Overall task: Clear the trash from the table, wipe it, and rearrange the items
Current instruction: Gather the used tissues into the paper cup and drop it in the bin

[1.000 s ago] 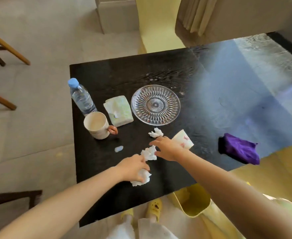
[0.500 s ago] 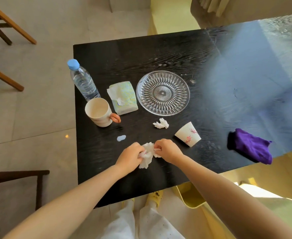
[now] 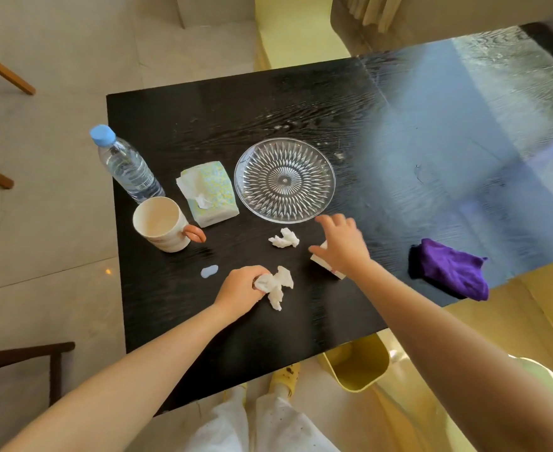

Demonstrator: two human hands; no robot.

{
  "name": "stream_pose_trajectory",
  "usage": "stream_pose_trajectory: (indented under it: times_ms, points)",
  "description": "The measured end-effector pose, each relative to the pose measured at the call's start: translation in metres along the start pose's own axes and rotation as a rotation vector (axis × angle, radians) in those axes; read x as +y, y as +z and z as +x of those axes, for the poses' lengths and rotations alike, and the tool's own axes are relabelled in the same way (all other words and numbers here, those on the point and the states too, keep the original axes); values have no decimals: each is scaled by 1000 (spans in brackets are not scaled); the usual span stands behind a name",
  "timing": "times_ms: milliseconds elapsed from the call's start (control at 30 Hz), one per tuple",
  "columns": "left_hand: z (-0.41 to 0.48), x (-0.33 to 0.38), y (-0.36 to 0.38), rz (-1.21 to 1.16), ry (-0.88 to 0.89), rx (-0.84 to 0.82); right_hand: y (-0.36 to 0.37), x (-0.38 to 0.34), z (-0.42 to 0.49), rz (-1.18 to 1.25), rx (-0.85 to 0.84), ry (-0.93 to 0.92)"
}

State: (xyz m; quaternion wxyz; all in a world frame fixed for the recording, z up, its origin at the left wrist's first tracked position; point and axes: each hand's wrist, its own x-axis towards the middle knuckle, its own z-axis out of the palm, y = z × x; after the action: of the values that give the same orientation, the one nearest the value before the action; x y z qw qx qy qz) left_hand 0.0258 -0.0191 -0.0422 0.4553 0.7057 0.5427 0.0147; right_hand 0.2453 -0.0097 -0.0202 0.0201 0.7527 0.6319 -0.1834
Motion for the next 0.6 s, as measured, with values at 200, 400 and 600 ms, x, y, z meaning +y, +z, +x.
stream_pose_trajectory:
  times_ms: [200,400,600]
  points:
    - [3,4,-1,4,-37,18,7,22,6,-171,-213,239]
    - [4,5,-5,-29,-66,27,34,14,-1,-20,-150,375]
    - [12,23,-28,-121,-76,174,32,12,-7,542,-121,106]
